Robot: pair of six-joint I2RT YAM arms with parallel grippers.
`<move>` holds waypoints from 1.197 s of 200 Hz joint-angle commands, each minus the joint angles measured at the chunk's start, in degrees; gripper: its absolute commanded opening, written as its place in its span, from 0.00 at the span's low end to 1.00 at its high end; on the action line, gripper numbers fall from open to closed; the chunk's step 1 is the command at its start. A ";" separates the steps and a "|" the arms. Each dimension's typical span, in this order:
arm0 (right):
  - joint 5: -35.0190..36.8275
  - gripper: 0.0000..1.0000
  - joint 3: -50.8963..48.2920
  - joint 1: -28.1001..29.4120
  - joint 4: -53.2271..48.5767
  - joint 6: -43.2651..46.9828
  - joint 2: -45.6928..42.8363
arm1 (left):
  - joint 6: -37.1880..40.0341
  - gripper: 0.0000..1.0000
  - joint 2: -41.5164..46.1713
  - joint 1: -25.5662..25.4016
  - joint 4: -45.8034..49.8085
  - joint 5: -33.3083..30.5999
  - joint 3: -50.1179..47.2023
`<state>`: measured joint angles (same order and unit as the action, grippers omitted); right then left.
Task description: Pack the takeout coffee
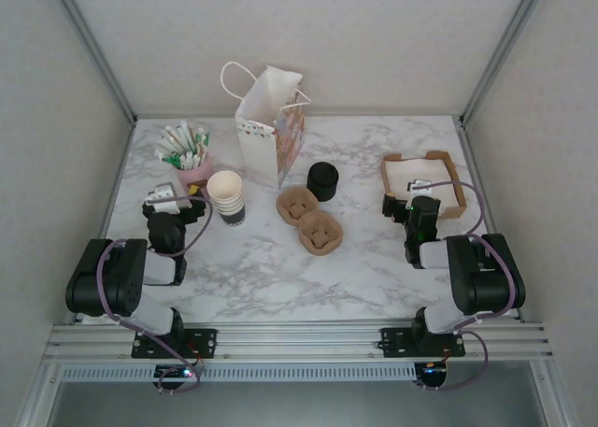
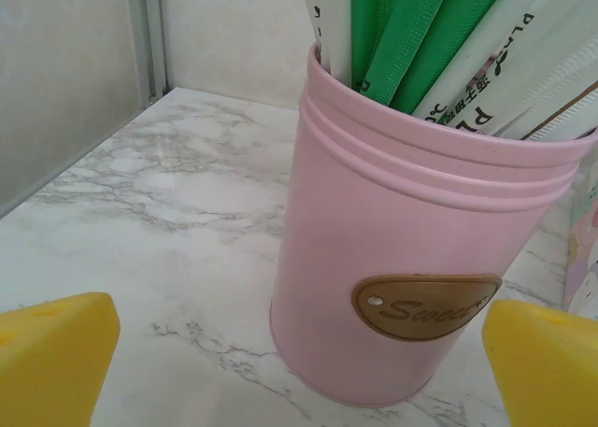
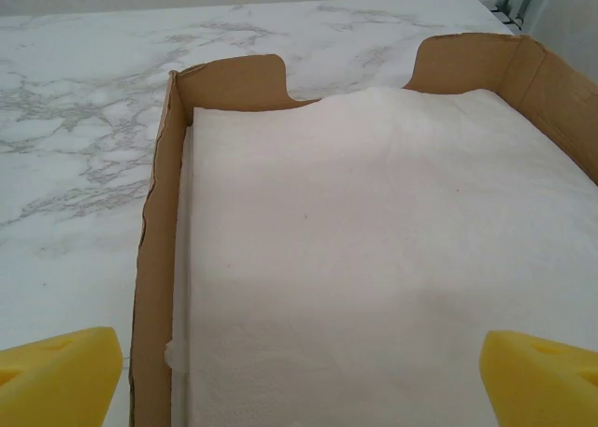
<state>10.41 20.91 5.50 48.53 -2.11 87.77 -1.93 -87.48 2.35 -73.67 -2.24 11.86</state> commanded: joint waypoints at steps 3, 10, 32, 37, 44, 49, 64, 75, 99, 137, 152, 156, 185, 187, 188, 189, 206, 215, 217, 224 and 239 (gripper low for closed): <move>-0.26 0.99 1.24 -0.44 -0.19 0.29 0.48 | -0.79 1.00 -0.56 0.38 -0.70 0.72 0.81; -0.29 0.99 1.24 -0.42 -0.19 0.35 0.48 | -0.79 1.00 -0.57 0.38 -0.77 0.66 0.80; -0.31 0.99 1.26 -0.48 -0.18 0.35 0.47 | -0.79 1.00 -0.58 0.37 -0.74 0.66 0.81; -0.30 0.99 1.20 -0.42 -0.19 0.35 0.48 | -0.79 0.99 -0.50 0.37 -0.77 0.66 0.85; -0.30 0.99 1.24 -0.43 -0.12 0.35 0.48 | -0.79 1.00 -0.51 0.38 -0.73 0.66 0.81; -0.27 0.99 1.23 -0.44 -0.19 0.35 0.48 | -0.79 1.00 -0.54 0.38 -0.73 0.66 0.81; -0.30 0.99 1.23 -0.40 -0.19 0.35 0.48 | -0.79 1.00 -0.55 0.37 -0.77 0.66 0.82; -0.30 0.99 1.24 -0.40 -0.17 0.35 0.48 | -0.79 1.00 -0.54 0.38 -0.77 0.66 0.86; -0.29 0.99 1.18 -0.40 -0.19 0.33 0.48 | -0.79 1.00 -0.55 0.38 -0.77 0.66 0.83; -0.29 0.99 1.23 -0.44 -0.19 0.35 0.48 | -0.86 1.00 -0.54 0.38 -0.75 0.74 0.80; -0.30 0.99 1.18 -0.38 -0.19 0.35 0.48 | -0.80 1.00 -0.52 0.33 -0.75 0.74 0.80; -0.31 0.99 1.24 -0.43 -0.19 0.31 0.48 | -0.79 1.00 -0.50 0.37 -0.77 0.75 0.82; -0.29 0.99 1.22 -0.40 -0.16 0.36 0.46 | -0.79 1.00 -0.58 0.38 -0.73 0.67 0.84; -0.30 0.99 1.24 -0.40 -0.18 0.33 0.47 | -0.79 0.99 -0.54 0.42 -0.76 0.66 0.83; -0.31 0.99 1.24 -0.44 -0.19 0.30 0.47 | -0.79 0.99 -0.56 0.40 -0.77 0.66 0.82; -0.31 0.99 1.24 -0.42 -0.19 0.28 0.52 | -0.79 1.00 -0.57 0.39 -0.77 0.66 0.81; -0.68 0.99 1.34 -0.40 -0.33 0.56 0.37 | -0.75 0.99 -0.30 0.38 -0.59 0.70 0.82; -1.72 0.99 2.27 -0.42 -2.79 1.02 -0.56 | -0.34 1.00 1.56 0.17 3.21 1.26 2.04; -1.85 0.99 2.47 -0.43 -3.22 1.05 -0.86 | -0.28 1.00 2.06 0.08 4.18 1.23 2.38; -1.73 0.99 3.17 -0.38 -5.75 1.14 -2.21 | -0.15 0.99 3.53 -0.28 7.29 0.59 3.43; -0.77 0.99 3.37 -0.27 -10.20 0.80 -5.26 | -0.28 1.00 6.36 -0.93 8.14 -1.57 2.69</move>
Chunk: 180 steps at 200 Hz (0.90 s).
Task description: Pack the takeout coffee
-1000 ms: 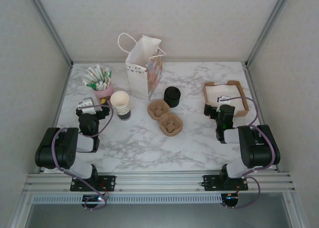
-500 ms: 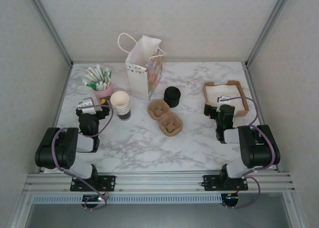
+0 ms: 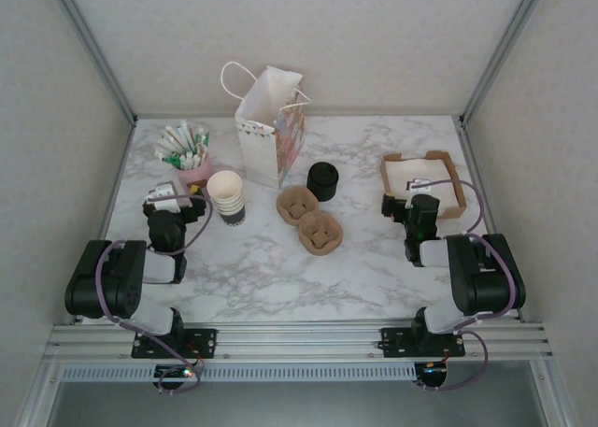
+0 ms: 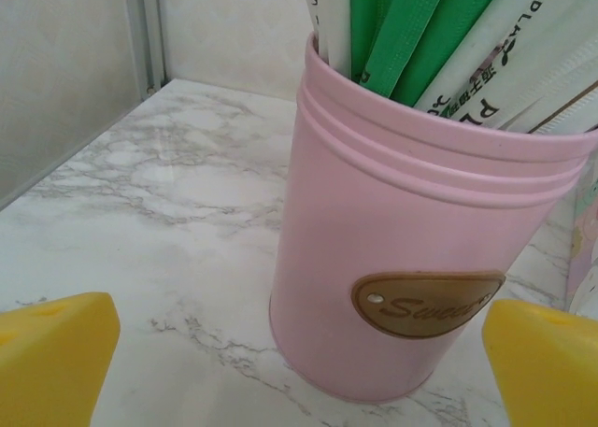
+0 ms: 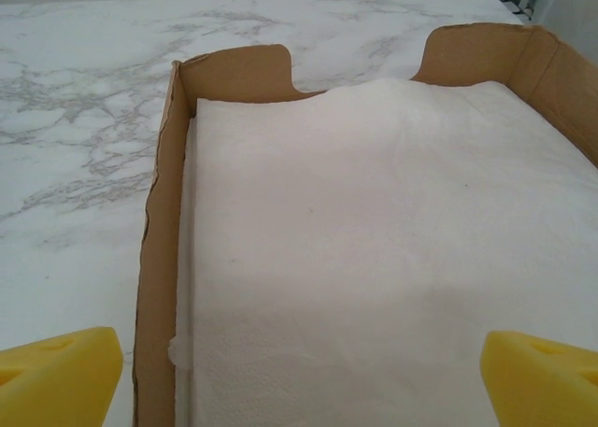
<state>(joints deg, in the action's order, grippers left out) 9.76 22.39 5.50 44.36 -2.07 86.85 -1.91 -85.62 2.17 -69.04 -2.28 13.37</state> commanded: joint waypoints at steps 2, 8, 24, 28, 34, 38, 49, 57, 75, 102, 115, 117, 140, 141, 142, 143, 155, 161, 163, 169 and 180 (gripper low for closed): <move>-0.05 0.99 1.87 -0.24 -6.30 0.75 -4.61 | -0.31 1.00 4.83 -0.83 3.13 -1.79 0.86; -0.07 0.99 1.87 -0.19 -7.12 0.75 -5.57 | -0.45 0.99 5.76 -1.02 2.38 -2.90 0.02; 0.49 0.99 4.12 0.19 -10.43 0.60 -8.33 | -0.97 0.99 8.46 -1.31 3.39 -4.71 -0.59; 0.86 0.99 4.49 0.42 -11.74 0.43 -9.26 | -0.99 0.99 9.12 -1.35 4.08 -4.88 -0.51; 0.99 0.99 5.31 0.60 -14.65 0.08 -10.61 | -0.99 1.00 10.15 -1.59 5.76 -5.00 -0.20; 0.86 0.99 5.79 0.71 -16.28 0.09 -11.57 | -1.03 0.99 10.80 -1.74 6.86 -5.09 0.09; 0.89 0.99 6.54 1.42 -19.84 0.77 -14.69 | -1.45 1.00 12.90 -2.21 9.48 -5.51 0.71; 1.08 0.99 6.97 1.80 -22.00 0.97 -17.31 | -1.80 1.00 14.47 -2.69 11.11 -5.77 0.95; 1.13 0.99 8.32 2.12 -28.00 -0.75 -23.65 | -3.44 1.00 19.16 -4.10 16.07 -7.00 2.05; 0.90 0.99 12.54 2.15 -39.47 -6.49 -32.87 | -7.49 0.99 26.76 -6.53 24.68 -7.40 5.06; 0.54 0.99 15.53 2.15 -46.23 -9.22 -36.38 | -9.76 0.99 30.12 -8.28 30.19 -7.08 7.63; 0.40 0.99 16.11 2.15 -47.27 -9.57 -36.79 | -10.24 1.00 30.70 -8.62 31.07 -7.26 8.01; -2.50 0.99 22.60 2.15 -60.15 -14.17 -41.02 | -19.34 0.99 36.60 -11.31 42.17 -11.61 12.24; -2.66 0.99 22.91 2.10 -60.65 -14.31 -41.08 | -19.79 1.00 36.85 -11.31 42.86 -11.69 12.49; -2.78 0.99 23.16 2.13 -61.25 -14.52 -41.16 | -20.32 0.99 37.07 -11.31 43.55 -11.74 12.75; -2.84 0.99 23.28 2.14 -61.77 -14.62 -41.33 | -20.76 0.99 37.31 -11.31 44.25 -11.76 13.01; -3.95 0.99 26.33 2.08 -67.53 -16.70 -42.41 | -24.90 1.00 39.42 -11.36 53.41 -10.86 16.75; -4.37 0.99 27.30 2.13 -69.78 -17.71 -43.03 | -26.36 1.00 40.03 -11.36 58.15 -10.18 19.06; -4.57 0.99 27.74 2.15 -70.47 -17.86 -43.20 | -26.51 1.00 40.19 -11.37 59.35 -10.00 19.77; -5.64 0.99 28.49 2.09 -72.26 -17.78 -43.76 | -26.48 1.00 40.76 -11.52 61.55 -9.03 20.91; -8.87 0.99 29.14 2.09 -74.03 -16.39 -44.73 | -26.21 1.00 42.39 -11.64 63.00 -7.17 21.11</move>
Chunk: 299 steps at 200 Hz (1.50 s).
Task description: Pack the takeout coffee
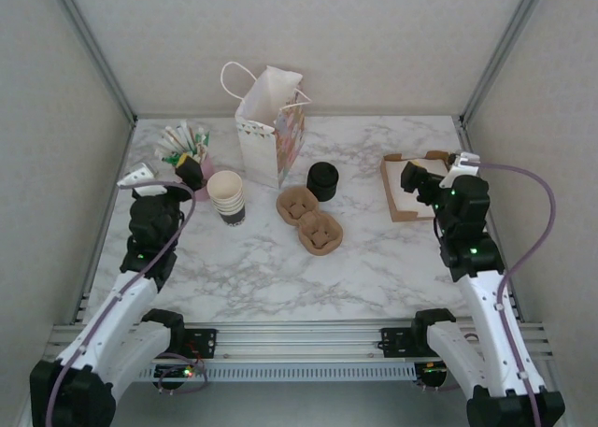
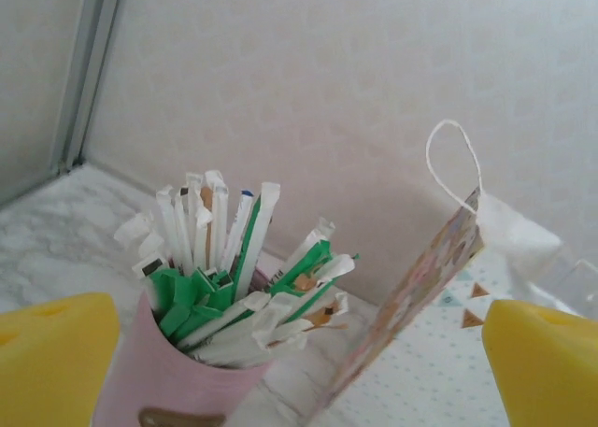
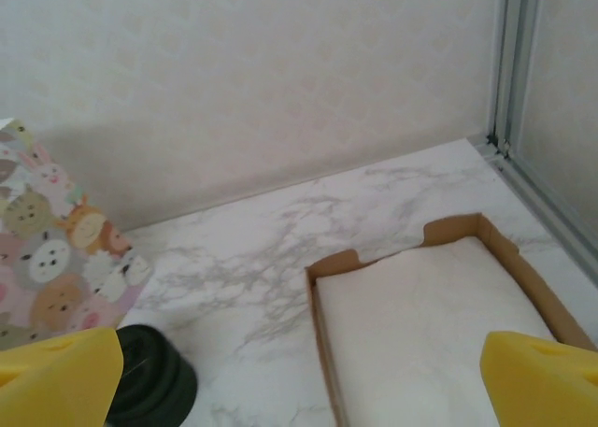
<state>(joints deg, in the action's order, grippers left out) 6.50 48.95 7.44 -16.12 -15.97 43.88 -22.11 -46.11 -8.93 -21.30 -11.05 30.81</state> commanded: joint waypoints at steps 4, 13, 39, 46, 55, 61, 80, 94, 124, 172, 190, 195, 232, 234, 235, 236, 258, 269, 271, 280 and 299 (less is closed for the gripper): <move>-6.98 0.99 2.72 0.18 -14.17 -2.11 -2.17 | -5.75 1.00 3.58 -0.48 15.40 2.39 3.61; -8.88 0.99 2.95 0.20 -15.44 -1.76 -2.69 | -5.33 1.00 5.10 -0.48 16.19 4.42 3.55; -9.73 0.99 3.52 0.20 -19.43 -4.54 -3.14 | -12.37 1.00 8.36 -0.09 21.79 0.50 4.64; -10.07 0.99 3.53 0.20 -20.14 -5.17 -3.14 | -15.06 1.00 8.79 0.19 24.06 -0.87 5.46; -11.64 0.99 3.52 0.20 -20.47 -5.26 -2.91 | -16.33 1.00 8.86 0.78 25.57 -0.28 6.69; -12.93 0.99 3.37 0.15 -20.38 -5.50 -2.64 | -15.92 1.00 8.77 1.08 25.98 1.33 7.61; -13.27 0.99 3.26 0.16 -21.09 -7.09 -0.73 | -17.25 1.00 5.97 1.07 31.69 1.46 12.65; -13.39 0.99 3.26 0.19 -21.32 -8.21 1.02 | -15.14 1.00 2.02 1.09 35.40 5.48 16.88; -13.51 0.99 2.56 0.20 -20.52 -12.64 3.88 | -11.99 1.00 -3.98 0.44 41.72 9.26 22.24; -23.33 0.99 -1.82 0.20 -12.99 -13.86 5.19 | -5.70 0.93 -13.59 -0.94 52.09 12.28 30.91; -27.75 0.99 -3.37 0.15 -10.02 -13.41 5.84 | -3.44 0.83 -16.92 -3.25 55.49 11.47 33.31; -28.47 0.99 -3.50 0.25 -9.61 -13.39 6.15 | -3.20 0.80 -17.71 -3.88 56.45 10.54 33.85; -30.50 0.94 -3.98 2.29 -8.42 -12.05 7.99 | -2.26 0.66 -22.00 -6.76 60.20 6.13 36.15; -30.39 0.94 -3.93 2.55 -8.45 -11.93 8.05 | -2.24 0.66 -22.18 -6.79 60.23 6.08 36.23; -30.35 0.94 -3.90 2.65 -8.56 -11.91 8.10 | -2.24 0.66 -22.31 -6.84 60.32 6.10 36.28; -30.29 0.94 -3.88 2.75 -8.57 -11.86 8.13 | -2.20 0.65 -22.43 -6.82 60.36 6.12 36.31; -29.58 0.93 -3.54 4.06 -9.12 -11.20 9.20 | -1.81 0.59 -25.08 -7.14 61.61 6.08 37.24; -29.45 0.93 -3.58 4.55 -9.26 -11.15 9.54 | -1.45 0.56 -26.05 -7.15 61.81 5.89 37.57; -29.44 0.93 -3.55 4.52 -9.23 -11.18 9.55 | -1.45 0.55 -26.18 -7.11 61.82 5.82 37.57; -29.44 0.93 -3.62 4.77 -9.24 -11.00 9.71 | -1.36 0.52 -26.78 -7.10 61.80 5.70 37.66; -29.09 0.93 -3.77 5.08 -9.48 -10.85 9.91 | -1.18 0.47 -27.80 -7.07 61.40 6.29 37.66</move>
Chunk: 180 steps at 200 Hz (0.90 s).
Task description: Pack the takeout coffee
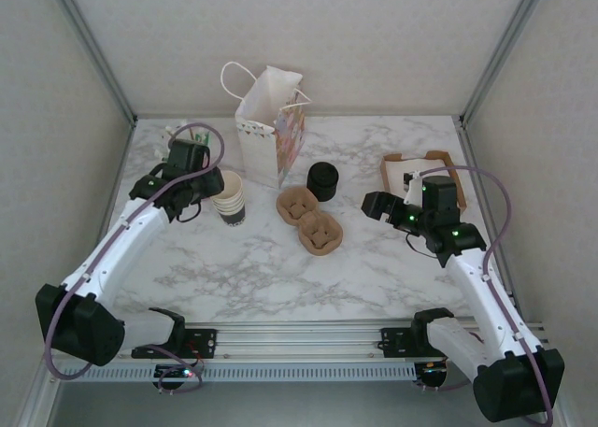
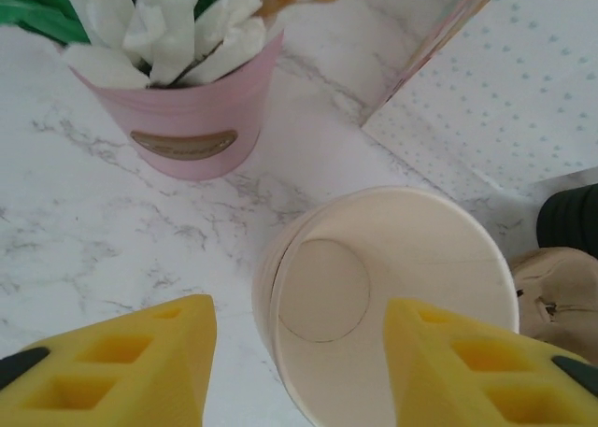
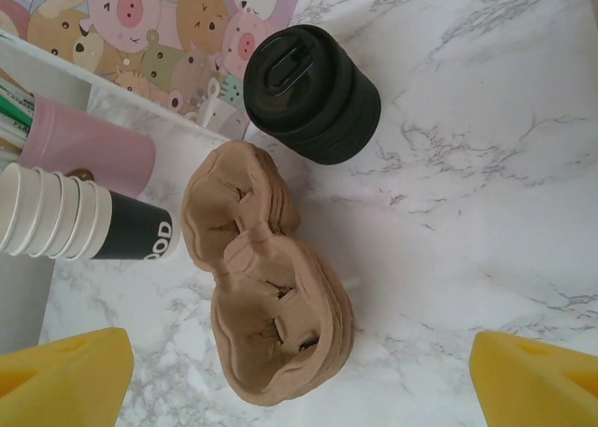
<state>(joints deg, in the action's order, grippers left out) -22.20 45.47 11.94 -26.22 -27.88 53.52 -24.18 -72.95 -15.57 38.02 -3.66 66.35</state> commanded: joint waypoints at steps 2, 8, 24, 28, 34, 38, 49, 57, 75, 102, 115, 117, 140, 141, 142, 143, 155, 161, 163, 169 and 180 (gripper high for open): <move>-0.39 0.93 -0.30 0.61 0.64 1.07 0.32 | 0.92 0.46 -1.05 -0.49 2.06 -1.09 2.12; -0.39 0.93 -0.37 0.68 0.63 1.08 0.32 | 0.90 0.45 -1.37 -0.47 2.05 -1.02 2.14; -0.38 0.93 -0.38 0.77 0.46 1.27 0.22 | 1.05 0.42 -2.29 -0.51 2.09 -1.10 2.21; -0.33 0.93 -0.45 0.72 0.47 1.25 0.19 | 1.10 0.40 -2.56 -0.51 2.12 -1.13 2.25; -0.21 0.93 -0.55 0.80 0.42 1.28 0.17 | 1.11 0.38 -2.91 -0.50 2.23 -1.17 2.30; -0.14 0.93 -0.52 0.78 0.38 1.34 0.12 | 1.07 0.36 -3.19 -0.45 2.18 -1.25 2.25; -0.18 0.92 -0.61 0.71 0.19 1.50 0.08 | 1.02 0.34 -3.74 -0.46 2.22 -1.34 2.27; -0.06 0.92 -0.65 0.76 0.12 1.56 -0.15 | 1.07 0.31 -4.16 -0.46 2.27 -1.43 2.36; -0.13 0.91 -0.63 0.78 -0.06 1.76 -0.21 | 1.05 0.27 -4.90 -0.44 2.56 -1.86 2.38; 0.07 0.90 -0.84 0.79 -0.07 1.82 -0.42 | 1.18 0.22 -5.49 -0.42 2.54 -2.14 2.33; 0.14 0.90 -0.78 0.78 -0.16 1.83 -0.43 | 1.21 0.19 -5.56 -0.44 2.58 -2.14 2.38; 0.09 0.90 -0.81 0.77 -0.15 1.85 -0.43 | 1.24 0.18 -5.68 -0.45 2.56 -2.21 2.38; 0.09 0.90 -0.66 0.81 -0.23 1.80 -0.38 | 1.28 0.12 -5.55 -0.51 3.16 -2.65 2.89; 0.07 0.90 -0.70 0.80 -0.24 1.79 -0.36 | 1.31 0.12 -5.59 -0.46 3.18 -2.70 2.90; 0.01 0.90 -0.72 0.80 -0.24 1.82 -0.35 | 1.28 0.12 -5.61 -0.49 3.19 -2.73 2.90; -0.01 0.90 -0.68 0.80 -0.24 1.84 -0.39 | 1.26 0.12 -5.57 -0.46 3.24 -2.74 2.95; 0.08 0.90 -0.63 0.81 -0.24 1.83 -0.39 | 1.33 0.09 -5.32 -0.51 3.36 -3.06 3.13; 0.09 0.90 -0.55 0.79 -0.32 1.82 -0.37 | 1.29 0.08 -5.19 -0.43 3.41 -3.17 3.25; 0.08 0.89 -0.56 0.80 -0.32 1.79 -0.39 | 1.30 0.08 -5.15 -0.47 3.45 -3.19 3.22; 0.04 0.90 -0.47 0.83 -0.41 1.87 -0.42 | 1.33 0.07 -5.03 -0.49 3.56 -3.28 3.35; 0.03 0.90 -0.32 0.83 -0.36 1.79 -0.47 | 1.49 0.04 -4.83 -0.50 3.72 -3.50 3.52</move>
<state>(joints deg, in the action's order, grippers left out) -22.17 45.45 12.27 -26.37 -26.61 53.65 -23.53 -78.22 -15.68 39.94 -4.73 67.42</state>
